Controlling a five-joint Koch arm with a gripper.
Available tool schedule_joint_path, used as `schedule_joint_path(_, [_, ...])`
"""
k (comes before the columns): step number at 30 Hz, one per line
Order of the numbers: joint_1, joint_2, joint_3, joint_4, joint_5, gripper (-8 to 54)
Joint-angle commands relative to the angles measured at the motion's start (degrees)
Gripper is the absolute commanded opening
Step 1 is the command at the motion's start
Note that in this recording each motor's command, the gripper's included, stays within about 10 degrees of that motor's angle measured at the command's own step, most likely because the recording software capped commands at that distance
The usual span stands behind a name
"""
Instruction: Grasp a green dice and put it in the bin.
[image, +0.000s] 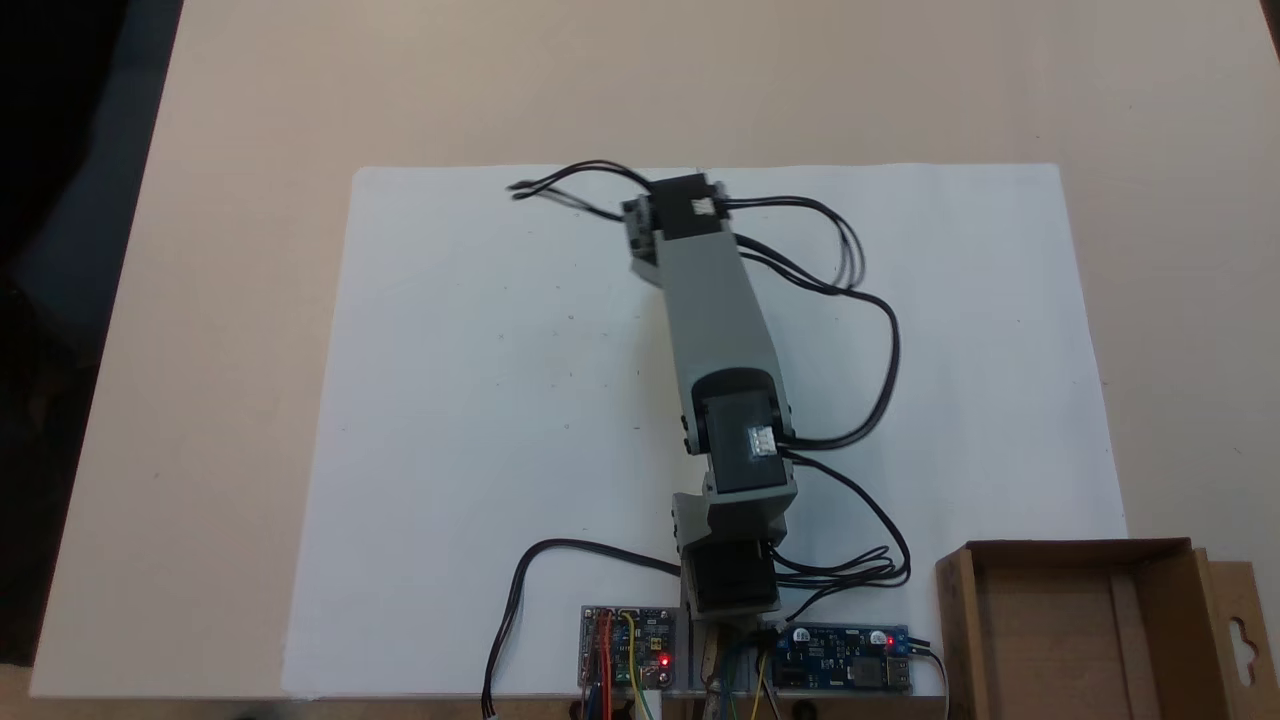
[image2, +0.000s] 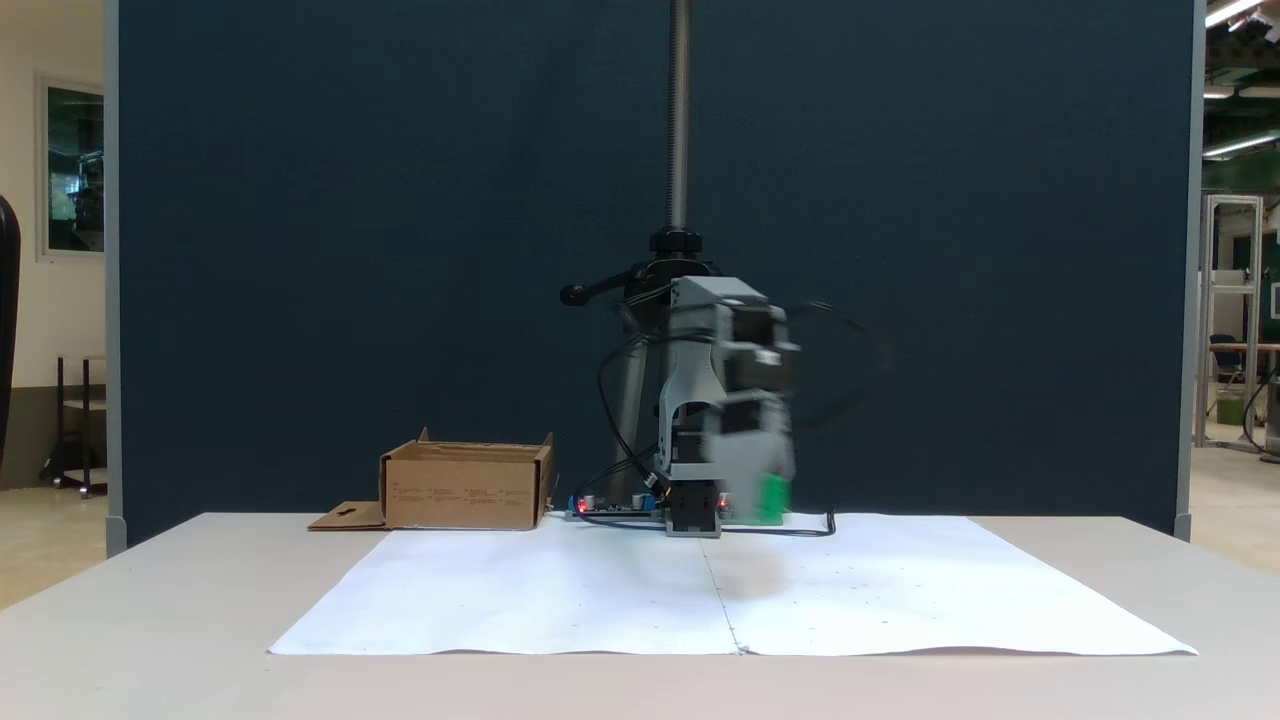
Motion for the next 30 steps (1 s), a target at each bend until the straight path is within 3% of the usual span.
schedule_joint_path(1, [7.7, 4.7, -1.3, 0.6, -2.6, 12.3])
schedule_joint_path(14, [38.3, 15.0, -3.1, 1.0, -22.6, 12.3])
schedule_joint_path(19, [62.3, 18.5, -11.3, 1.5, -32.1, 12.3])
schedule_joint_path(30, [91.0, 13.3, -20.4, 5.2, -42.6, 12.3])
